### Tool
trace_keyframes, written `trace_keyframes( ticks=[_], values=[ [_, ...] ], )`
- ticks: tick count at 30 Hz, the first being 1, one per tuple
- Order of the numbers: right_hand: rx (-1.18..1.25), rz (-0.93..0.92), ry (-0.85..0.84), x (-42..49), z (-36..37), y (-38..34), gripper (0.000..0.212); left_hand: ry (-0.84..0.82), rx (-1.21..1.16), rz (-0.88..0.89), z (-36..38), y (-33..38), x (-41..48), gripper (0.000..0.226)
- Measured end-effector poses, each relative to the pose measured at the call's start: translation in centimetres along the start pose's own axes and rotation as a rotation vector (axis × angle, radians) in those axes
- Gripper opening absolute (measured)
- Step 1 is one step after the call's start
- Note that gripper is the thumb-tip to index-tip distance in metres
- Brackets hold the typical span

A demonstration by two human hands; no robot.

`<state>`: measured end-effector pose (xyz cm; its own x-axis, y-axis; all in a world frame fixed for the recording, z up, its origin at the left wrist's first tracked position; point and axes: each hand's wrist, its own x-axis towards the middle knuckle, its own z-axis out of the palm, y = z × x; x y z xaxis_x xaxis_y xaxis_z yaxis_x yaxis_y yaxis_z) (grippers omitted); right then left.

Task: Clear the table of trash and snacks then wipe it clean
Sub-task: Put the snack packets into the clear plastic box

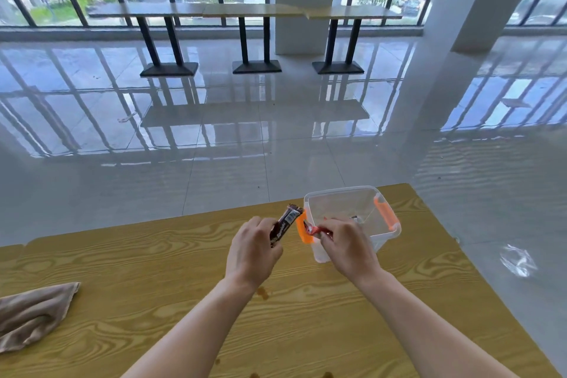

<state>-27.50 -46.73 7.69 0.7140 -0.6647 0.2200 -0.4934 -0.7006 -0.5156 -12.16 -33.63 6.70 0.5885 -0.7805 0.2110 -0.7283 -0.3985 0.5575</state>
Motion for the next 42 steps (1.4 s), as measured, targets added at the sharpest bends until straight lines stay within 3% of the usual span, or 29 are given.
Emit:
trace_keyframes(
  ticks=[11, 23, 33, 42],
  values=[
    [-0.080, 0.180, 0.043, 4.0, -3.6, 7.3, 0.019, -0.126, 0.063, 0.085, 5.2, 6.2, 6.5, 0.023],
    [-0.166, 0.224, -0.070, 8.1, -2.8, 13.6, 0.022, -0.223, 0.157, 0.112, 11.6, 7.8, 11.3, 0.012],
    [-0.217, 0.270, -0.195, 9.4, -0.7, 15.0, 0.020, -0.302, 0.339, 0.142, 13.4, 7.6, 12.1, 0.015],
    [-0.177, 0.324, -0.272, 9.2, 0.5, 15.0, 0.025, -0.275, 0.383, 0.202, 14.3, 7.0, 12.3, 0.012]
  ],
)
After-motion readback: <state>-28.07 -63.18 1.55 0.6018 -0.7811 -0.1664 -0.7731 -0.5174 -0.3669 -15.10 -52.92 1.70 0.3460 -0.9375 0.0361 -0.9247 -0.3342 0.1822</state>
